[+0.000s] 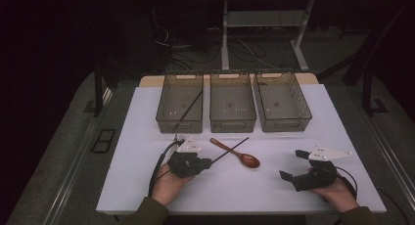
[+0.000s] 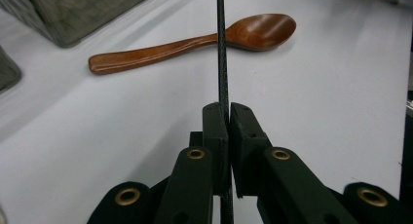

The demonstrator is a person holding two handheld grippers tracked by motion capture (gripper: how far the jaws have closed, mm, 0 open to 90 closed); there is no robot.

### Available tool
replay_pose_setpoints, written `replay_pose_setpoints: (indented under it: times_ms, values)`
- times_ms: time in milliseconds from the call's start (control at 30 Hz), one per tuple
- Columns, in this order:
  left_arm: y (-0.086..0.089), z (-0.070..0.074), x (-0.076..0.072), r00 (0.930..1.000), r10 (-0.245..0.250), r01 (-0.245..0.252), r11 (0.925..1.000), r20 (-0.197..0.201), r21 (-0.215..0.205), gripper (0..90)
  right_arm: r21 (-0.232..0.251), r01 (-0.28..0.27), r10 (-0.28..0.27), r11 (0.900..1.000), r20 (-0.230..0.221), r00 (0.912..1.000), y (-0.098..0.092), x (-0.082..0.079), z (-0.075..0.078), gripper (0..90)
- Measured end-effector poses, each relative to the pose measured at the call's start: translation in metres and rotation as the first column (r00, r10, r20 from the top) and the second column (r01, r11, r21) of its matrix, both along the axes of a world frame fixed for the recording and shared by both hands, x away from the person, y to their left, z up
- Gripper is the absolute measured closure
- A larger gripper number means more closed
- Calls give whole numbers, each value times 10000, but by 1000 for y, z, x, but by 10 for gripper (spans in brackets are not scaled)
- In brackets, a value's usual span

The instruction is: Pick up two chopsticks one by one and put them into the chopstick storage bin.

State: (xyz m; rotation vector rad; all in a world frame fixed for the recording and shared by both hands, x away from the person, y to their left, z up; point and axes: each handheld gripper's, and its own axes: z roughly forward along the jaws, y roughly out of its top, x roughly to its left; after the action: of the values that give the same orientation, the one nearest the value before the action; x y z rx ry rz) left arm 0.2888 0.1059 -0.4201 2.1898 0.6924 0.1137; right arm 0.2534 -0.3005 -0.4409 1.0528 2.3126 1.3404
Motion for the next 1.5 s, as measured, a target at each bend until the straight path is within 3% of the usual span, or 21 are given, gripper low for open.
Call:
replay_pose_setpoints:
  times_ms: [300,633,1333,1500]
  values:
    - [7,15,3,9994,-116,112,9999,336,116,850,5,-12,12,10000,-1,10000,0,0,0,1]
    - [16,28,14,9993,-136,143,9997,360,-210,850,35,16,-16,10000,-21,10000,0,0,0,1]
    - [54,74,72,9939,669,-615,9961,872,-634,850,62,-180,180,9998,-110,9998,6,2,-2,1]
    - [57,83,90,9909,903,-866,9954,1000,-414,850,41,-122,122,9999,-70,9999,5,1,-2,1]
